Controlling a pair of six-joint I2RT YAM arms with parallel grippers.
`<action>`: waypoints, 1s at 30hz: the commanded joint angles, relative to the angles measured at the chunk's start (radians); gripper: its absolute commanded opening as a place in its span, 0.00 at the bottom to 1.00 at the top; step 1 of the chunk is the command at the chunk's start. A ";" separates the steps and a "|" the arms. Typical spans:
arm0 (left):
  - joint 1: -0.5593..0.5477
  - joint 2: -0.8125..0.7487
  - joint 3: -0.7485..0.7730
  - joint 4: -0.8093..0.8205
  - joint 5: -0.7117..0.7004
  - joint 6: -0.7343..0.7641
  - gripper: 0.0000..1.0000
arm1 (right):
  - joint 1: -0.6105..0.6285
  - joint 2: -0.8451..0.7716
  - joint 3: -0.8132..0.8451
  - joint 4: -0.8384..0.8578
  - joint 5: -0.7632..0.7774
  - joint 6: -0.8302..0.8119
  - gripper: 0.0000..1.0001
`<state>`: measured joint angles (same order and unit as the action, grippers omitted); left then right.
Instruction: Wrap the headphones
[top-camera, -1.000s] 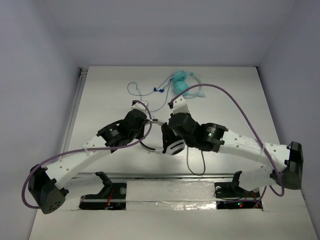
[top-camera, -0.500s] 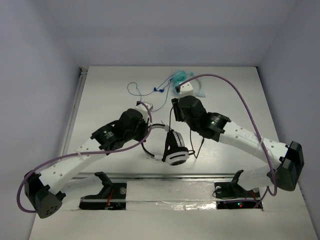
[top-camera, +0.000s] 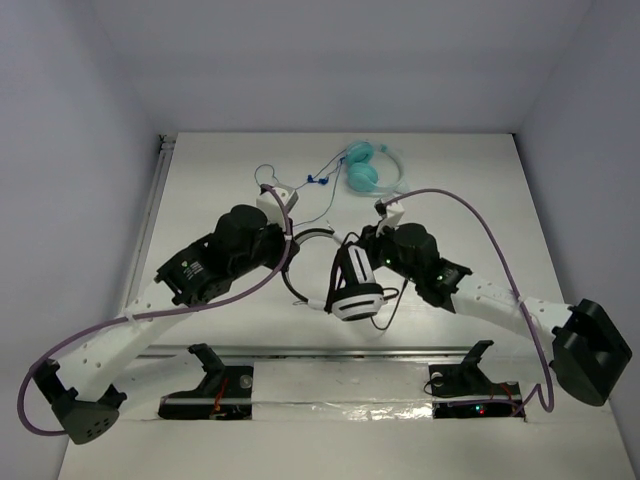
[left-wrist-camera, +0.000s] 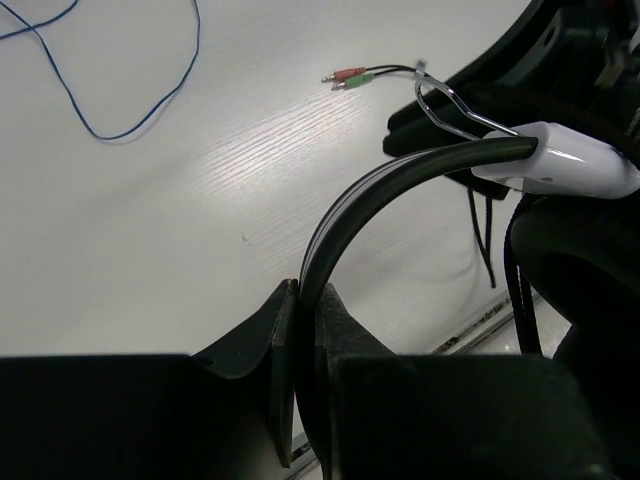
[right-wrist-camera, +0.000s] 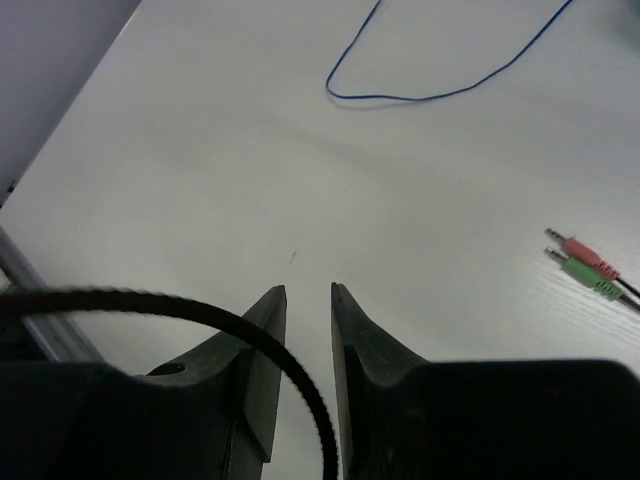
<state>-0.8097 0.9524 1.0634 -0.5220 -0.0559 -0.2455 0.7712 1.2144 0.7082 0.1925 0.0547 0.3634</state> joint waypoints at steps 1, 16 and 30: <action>-0.002 -0.035 0.093 0.065 0.019 -0.032 0.00 | -0.010 -0.053 -0.073 0.274 -0.110 0.080 0.31; -0.002 -0.014 0.262 0.099 -0.068 -0.104 0.00 | -0.010 0.180 -0.203 0.596 -0.319 0.255 0.39; 0.055 0.068 0.340 0.189 -0.226 -0.150 0.00 | 0.151 0.180 -0.397 0.630 -0.092 0.479 0.37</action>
<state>-0.7883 1.0203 1.3365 -0.4988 -0.2413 -0.3256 0.8673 1.4223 0.3191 0.8082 -0.1246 0.7910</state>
